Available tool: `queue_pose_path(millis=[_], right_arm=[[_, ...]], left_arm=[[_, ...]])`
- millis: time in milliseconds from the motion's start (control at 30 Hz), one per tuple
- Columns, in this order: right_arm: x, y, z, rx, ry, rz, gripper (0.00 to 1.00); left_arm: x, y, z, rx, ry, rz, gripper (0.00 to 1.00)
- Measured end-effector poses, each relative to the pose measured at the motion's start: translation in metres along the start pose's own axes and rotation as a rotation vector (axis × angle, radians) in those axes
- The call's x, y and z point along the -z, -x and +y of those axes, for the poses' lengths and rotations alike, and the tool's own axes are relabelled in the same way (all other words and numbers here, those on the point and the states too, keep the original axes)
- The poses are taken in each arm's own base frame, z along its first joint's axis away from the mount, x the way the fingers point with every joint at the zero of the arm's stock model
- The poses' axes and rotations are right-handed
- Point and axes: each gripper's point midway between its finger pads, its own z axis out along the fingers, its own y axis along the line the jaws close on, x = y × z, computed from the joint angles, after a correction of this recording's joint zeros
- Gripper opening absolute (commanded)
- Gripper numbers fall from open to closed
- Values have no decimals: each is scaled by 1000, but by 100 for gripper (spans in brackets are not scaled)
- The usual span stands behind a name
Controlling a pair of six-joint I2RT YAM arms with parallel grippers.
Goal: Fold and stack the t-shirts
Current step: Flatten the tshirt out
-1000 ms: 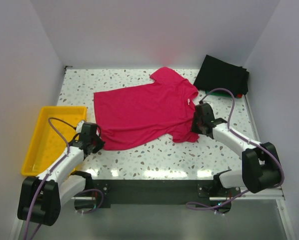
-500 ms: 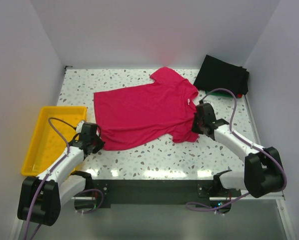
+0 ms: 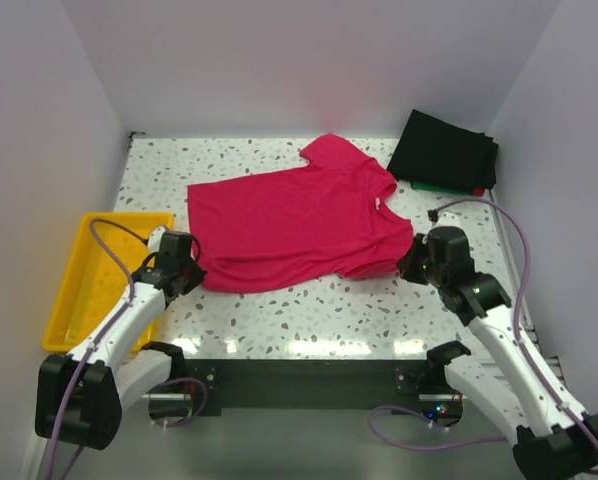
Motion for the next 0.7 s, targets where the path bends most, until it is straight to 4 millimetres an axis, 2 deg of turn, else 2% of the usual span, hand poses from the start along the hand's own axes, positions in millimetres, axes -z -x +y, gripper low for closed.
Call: queue_pose_path(millis=[167,333,367,467,500,533,600,700], right_arm=[[39,0,-1,-30,29,-36,0],[61,-1,2,-54,59,-41,1],[64,-5,0,-57,58,-30,12],[73,-14,-1,-73,71,-9,34],[76,-17,-1,-77,77,-4,46],[80,-20,0,-91,92,0,51],[85,-22,3,-100,116,-2,54],[85,-24,6,-125,133,4,54]], left_arm=[[8,23,-10,11,-13,-49,0],[8,41,4,47,24,-74,0],[8,42,7,54,32,-74,0],[9,47,13,68,37,-78,0],[10,47,12,66,32,-77,0],[10,46,11,63,23,-72,0],[11,45,8,58,8,-62,0],[10,40,8,57,-1,-47,0]])
